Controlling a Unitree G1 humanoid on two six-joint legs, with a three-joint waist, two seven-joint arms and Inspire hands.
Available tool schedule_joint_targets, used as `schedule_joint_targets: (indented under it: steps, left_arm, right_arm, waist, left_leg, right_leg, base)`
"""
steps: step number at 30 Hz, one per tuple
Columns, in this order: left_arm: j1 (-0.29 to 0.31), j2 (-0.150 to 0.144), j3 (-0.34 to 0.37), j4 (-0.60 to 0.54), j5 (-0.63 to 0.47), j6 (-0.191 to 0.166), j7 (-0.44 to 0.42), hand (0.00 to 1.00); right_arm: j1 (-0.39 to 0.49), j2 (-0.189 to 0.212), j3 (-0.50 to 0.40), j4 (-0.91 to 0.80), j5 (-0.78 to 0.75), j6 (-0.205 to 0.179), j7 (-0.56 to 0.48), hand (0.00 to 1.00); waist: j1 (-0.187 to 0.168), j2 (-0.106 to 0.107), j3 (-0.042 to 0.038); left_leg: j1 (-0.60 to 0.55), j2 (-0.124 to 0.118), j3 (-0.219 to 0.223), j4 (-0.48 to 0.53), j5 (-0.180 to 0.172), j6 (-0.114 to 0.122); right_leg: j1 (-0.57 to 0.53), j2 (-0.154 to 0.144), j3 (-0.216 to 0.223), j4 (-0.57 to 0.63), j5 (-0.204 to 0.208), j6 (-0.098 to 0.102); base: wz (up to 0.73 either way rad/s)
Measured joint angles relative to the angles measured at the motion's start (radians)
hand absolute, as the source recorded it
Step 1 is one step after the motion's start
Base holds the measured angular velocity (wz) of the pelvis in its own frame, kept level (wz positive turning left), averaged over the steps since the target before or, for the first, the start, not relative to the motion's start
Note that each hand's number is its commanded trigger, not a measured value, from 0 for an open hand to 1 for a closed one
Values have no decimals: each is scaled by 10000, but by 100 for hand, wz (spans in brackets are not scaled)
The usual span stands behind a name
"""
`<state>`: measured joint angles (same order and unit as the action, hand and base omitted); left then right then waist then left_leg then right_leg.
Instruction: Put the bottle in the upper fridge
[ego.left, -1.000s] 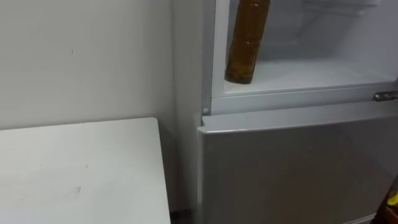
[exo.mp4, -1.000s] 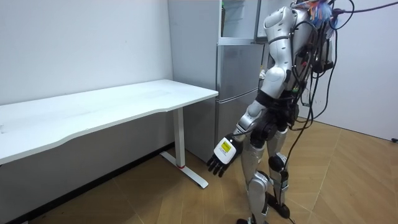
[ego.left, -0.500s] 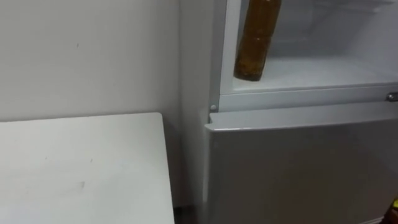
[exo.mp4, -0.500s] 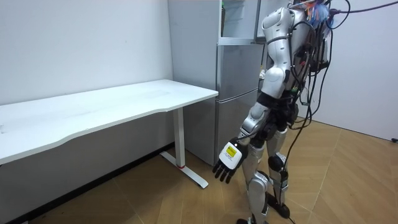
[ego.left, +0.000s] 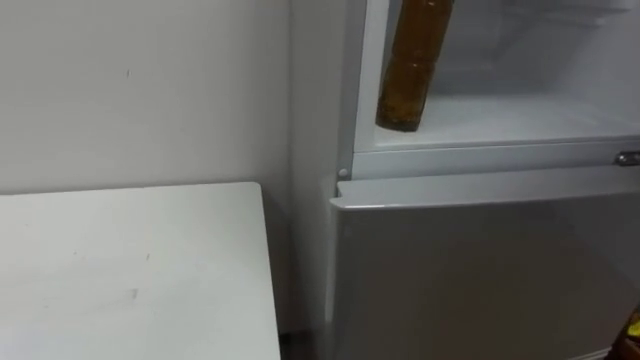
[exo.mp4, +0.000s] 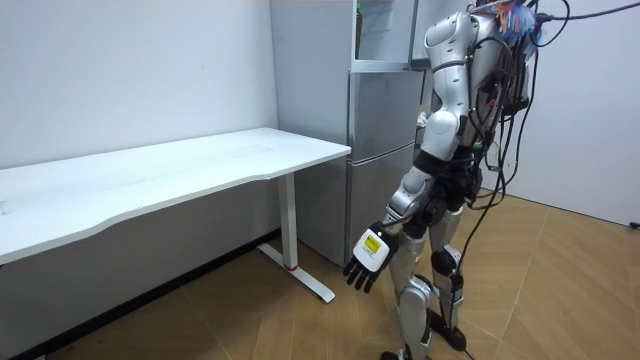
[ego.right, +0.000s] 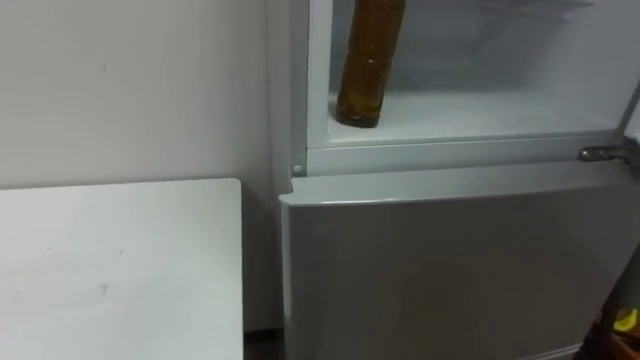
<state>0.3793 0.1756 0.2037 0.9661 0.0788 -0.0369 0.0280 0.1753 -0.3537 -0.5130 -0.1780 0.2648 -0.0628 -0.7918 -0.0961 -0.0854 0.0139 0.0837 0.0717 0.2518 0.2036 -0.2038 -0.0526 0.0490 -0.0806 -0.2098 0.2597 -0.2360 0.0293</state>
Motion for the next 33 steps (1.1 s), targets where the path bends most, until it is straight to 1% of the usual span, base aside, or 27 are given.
schedule_joint_targets:
  steps: [4,5,10,13,15,16,17,19,20,22,24,27,28,29,31,33]
  left_arm:
    - [-4,0,4,3,9,-1,-15,0]
    - [-3,0,4,6,8,-1,-20,0]
    - [-25,0,31,10,8,0,-28,0]
    - [-30,0,83,10,8,3,-29,0]
    - [-30,0,86,9,10,5,-29,0]
    - [-48,1,84,-13,9,5,-28,0]
    - [-72,7,86,-19,8,5,-27,0]
    - [-72,9,79,-19,8,6,-26,0]
    - [-72,9,67,-19,6,6,-21,0]
    - [-72,9,38,-19,11,15,6,0]
    - [-116,10,7,-5,12,24,20,0]
    - [-128,14,-86,10,8,33,37,0]
    - [-110,12,-141,26,10,38,38,0]
    - [-120,13,-159,79,18,62,38,0]
    - [-149,13,-159,53,15,81,38,0]
    - [-153,11,-160,47,15,80,37,0]
  right_arm:
    - [0,-32,3,-123,-56,39,107,0]
    - [0,-32,5,-261,-69,153,127,0]
    - [1,-33,123,-611,-352,434,389,0]
    - [-33,-49,80,-1061,-355,435,410,0]
    - [-391,-70,84,-1723,-384,298,438,0]
    - [-632,-183,85,-1961,-561,173,441,0]
    - [-713,-375,91,-1965,-770,18,455,0]
    - [-857,-518,115,-2031,-845,-212,560,0]
    - [-906,-558,131,-2115,-835,-337,642,0]
    - [-937,-576,156,-2188,-814,-454,833,0]
    - [-981,-577,198,-2202,-761,-496,982,0]
    - [-978,-574,363,-2202,-742,-525,1315,0]
    - [-978,-573,500,-2201,-742,-536,1437,0]
    - [-976,-572,643,-2200,-714,-540,1583,0]
    - [-976,-569,722,-2181,-645,-576,1746,0]
    - [-976,-568,819,-2163,-629,-591,1888,0]
  waist:
    - [26,-2,1]
    - [37,-2,1]
    - [56,-21,12]
    - [69,-21,12]
    - [69,-19,10]
    - [100,-43,6]
    - [175,-50,-10]
    - [208,-88,-40]
    - [268,-110,-46]
    - [376,-103,-42]
    - [461,-111,-50]
    - [510,-49,-52]
    - [514,-36,-63]
    - [525,12,-58]
    - [526,54,-63]
    - [623,114,-73]
  left_leg:
    - [1,0,0,0,0,0]
    - [1,0,0,0,0,0]
    - [0,0,-1,-1,0,0]
    - [1,1,-1,1,0,0]
    - [18,5,0,10,0,0]
    - [38,8,16,10,0,-1]
    - [69,10,46,9,0,-1]
    - [83,13,66,8,0,-1]
    - [85,15,66,7,0,-1]
    - [82,15,63,7,-1,-1]
    - [81,15,58,8,-2,0]
    - [89,15,52,10,-2,0]
    - [101,15,52,10,-2,0]
    - [108,14,-27,16,-2,0]
    - [110,24,-46,15,-2,0]
    - [123,36,-45,9,-2,0]
  right_leg:
    - [1,0,-2,2,1,-1]
    - [3,0,-2,1,1,-1]
    - [6,0,1,3,2,-2]
    - [12,2,14,4,2,-3]
    - [18,13,51,-18,2,-4]
    - [33,13,63,-32,3,-5]
    - [57,14,84,-33,3,-5]
    - [60,15,108,-30,4,-7]
    - [60,16,109,-30,6,-9]
    - [60,17,108,-42,13,-13]
    - [67,17,95,-55,24,-14]
    - [111,23,78,-95,46,-7]
    - [134,24,70,-105,49,-6]
    - [206,28,2,-164,63,-5]
    - [224,36,-33,-189,74,-11]
    - [238,50,-32,-201,78,-17]
  base:
    - [0]
    - [0]
    - [0]
    - [-1]
    - [-4]
    - [0]
    - [-3]
    - [-2]
    - [0]
    - [0]
    - [0]
    - [2]
    - [6]
    - [9]
    - [6]
    - [0]
